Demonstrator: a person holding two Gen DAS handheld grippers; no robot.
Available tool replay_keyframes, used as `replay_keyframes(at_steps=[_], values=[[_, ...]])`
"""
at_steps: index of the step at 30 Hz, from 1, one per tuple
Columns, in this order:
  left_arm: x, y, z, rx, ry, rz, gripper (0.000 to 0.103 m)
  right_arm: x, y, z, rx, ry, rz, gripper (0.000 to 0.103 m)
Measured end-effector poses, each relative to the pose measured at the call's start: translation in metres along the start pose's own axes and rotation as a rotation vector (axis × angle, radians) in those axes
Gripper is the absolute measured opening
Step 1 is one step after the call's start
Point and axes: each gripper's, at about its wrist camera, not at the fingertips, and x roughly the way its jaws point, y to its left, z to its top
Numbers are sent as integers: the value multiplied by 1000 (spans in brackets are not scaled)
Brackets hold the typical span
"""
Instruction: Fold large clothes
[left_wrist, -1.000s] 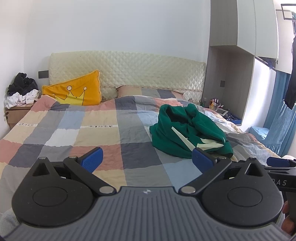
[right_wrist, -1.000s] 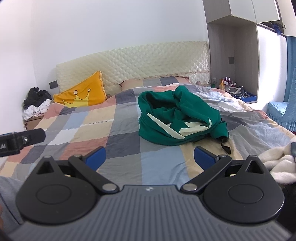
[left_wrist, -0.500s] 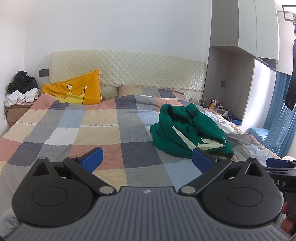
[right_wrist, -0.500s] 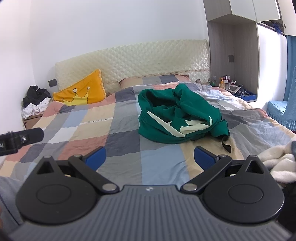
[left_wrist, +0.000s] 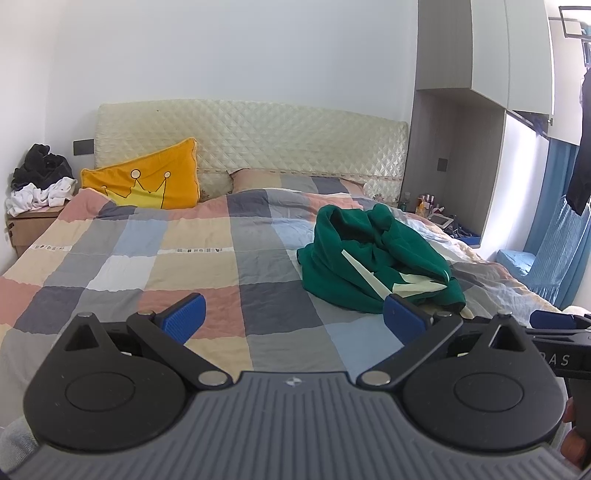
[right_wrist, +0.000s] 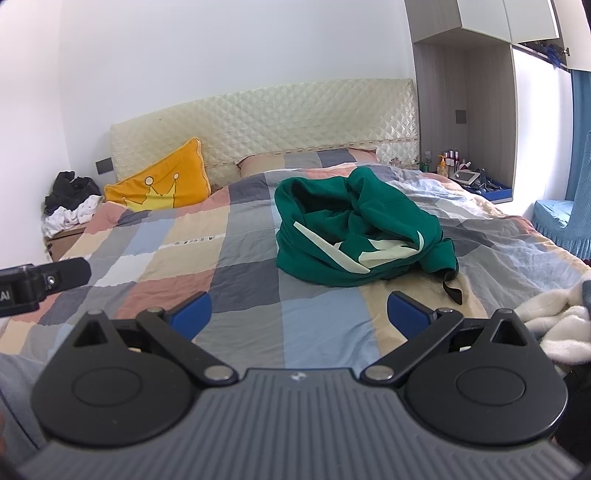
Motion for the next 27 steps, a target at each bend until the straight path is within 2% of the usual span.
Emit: replay_keyframes(at_steps=[20,27], values=[[11,0,-7,-4,-2,-13,103,4,-2,-3,1,1,2,103],[24,4,-13,-24,17,-16,103,13,-4,-7,18,38,-8,103]])
